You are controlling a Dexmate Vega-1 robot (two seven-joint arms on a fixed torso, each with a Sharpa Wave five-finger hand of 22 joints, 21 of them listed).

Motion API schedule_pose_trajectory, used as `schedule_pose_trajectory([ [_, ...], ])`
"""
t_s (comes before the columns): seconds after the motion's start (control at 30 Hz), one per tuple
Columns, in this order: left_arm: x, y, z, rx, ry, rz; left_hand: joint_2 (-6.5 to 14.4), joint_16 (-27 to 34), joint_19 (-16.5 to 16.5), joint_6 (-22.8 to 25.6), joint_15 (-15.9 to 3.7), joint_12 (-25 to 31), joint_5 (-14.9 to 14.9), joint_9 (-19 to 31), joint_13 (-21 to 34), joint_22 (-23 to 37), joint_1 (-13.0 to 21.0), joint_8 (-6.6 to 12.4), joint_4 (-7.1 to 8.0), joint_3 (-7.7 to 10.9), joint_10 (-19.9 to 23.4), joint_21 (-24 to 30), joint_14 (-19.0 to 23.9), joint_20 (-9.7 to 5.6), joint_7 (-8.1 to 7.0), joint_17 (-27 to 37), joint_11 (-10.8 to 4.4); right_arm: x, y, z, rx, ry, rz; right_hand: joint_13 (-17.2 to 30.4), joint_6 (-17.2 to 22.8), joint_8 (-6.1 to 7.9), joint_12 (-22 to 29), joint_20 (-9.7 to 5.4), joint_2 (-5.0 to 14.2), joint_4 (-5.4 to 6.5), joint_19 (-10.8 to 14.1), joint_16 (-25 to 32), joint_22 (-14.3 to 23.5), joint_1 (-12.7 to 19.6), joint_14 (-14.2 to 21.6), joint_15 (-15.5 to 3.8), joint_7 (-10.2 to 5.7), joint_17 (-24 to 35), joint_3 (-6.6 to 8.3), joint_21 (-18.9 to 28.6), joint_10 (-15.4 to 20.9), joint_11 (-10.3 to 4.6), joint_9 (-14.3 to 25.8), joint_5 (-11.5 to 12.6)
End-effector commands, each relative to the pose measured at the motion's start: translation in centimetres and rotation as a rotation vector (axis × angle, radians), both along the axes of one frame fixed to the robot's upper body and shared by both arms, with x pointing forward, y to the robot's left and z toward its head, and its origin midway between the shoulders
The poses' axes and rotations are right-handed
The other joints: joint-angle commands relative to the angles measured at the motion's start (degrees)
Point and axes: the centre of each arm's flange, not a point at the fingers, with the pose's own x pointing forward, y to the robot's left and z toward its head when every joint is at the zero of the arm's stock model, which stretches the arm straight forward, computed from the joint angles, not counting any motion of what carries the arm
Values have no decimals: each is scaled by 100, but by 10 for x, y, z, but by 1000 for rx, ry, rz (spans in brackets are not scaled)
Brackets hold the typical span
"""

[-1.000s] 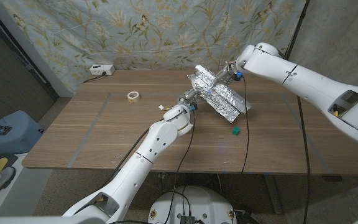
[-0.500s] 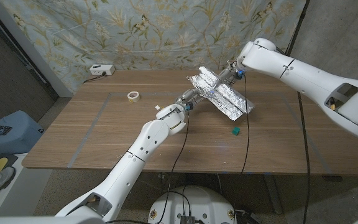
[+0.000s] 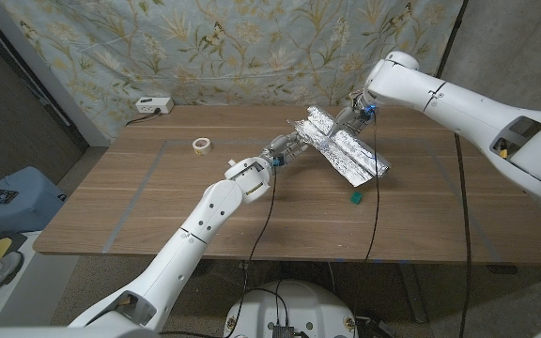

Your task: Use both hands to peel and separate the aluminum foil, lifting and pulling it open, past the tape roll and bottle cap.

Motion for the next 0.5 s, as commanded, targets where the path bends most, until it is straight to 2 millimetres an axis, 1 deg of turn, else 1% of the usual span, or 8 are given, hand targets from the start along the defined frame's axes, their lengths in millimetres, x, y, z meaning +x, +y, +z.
schedule_pose_trajectory([
  [0.03, -1, 7, -1, 2, -1, -26, 1, -28, 10, 32, 4, -23, 41, 7, 31, 16, -38, -15, 29, 17, 43, 35, 64, 1, 1, -2, -7, -4, -6, -9, 134, 122, 6, 65, 421, 26, 97, 5, 790, 83, 80, -2, 10, -32, 46, -290, 95, 18, 78, 48, 117, -97, 17, 21],
  [0.23, -1, 8, -1, 10, 1, -37, 13, -38, -1, 38, 2, -42, 46, 12, 42, 14, -62, -17, 26, 25, 45, 51, 66, 3, 2, 0, 12, -4, -7, -12, 177, 149, 10, 64, 423, 20, 97, 7, 794, 74, 80, -8, 11, -27, 51, -299, 98, 19, 79, 50, 109, -102, 22, 23],
  [0.27, -14, 4, 8, 21, -5, -26, 13, -38, -3, 38, 3, -42, 47, 13, 43, 14, -64, -18, 24, 26, 52, 53, 70, 2, 3, 0, 12, -4, -7, -13, 181, 151, 14, 65, 423, 18, 99, 8, 799, 74, 78, -7, 11, -27, 50, -300, 98, 22, 80, 49, 111, -89, 22, 24],
  [0.3, -16, 3, 9, 23, -4, -27, 15, -38, 0, 40, 5, -47, 48, 15, 45, 13, -67, -17, 24, 27, 47, 57, 73, 4, 1, 0, 18, -4, -7, -13, 192, 158, 6, 64, 421, 16, 102, 11, 797, 66, 86, -9, 11, -19, 52, -295, 102, 21, 82, 52, 118, -89, 23, 25],
  [0.5, -16, 2, 10, 28, -6, -36, 26, -44, -7, 60, 3, -54, 53, 21, 56, 12, -88, -13, 21, 35, 73, 73, 79, 6, 0, 5, 4, -5, -10, -14, 223, 173, 9, 62, 425, 12, 105, 16, 802, 63, 98, -13, 11, -24, 56, -293, 109, 26, 81, 59, 120, -90, 32, 26],
])
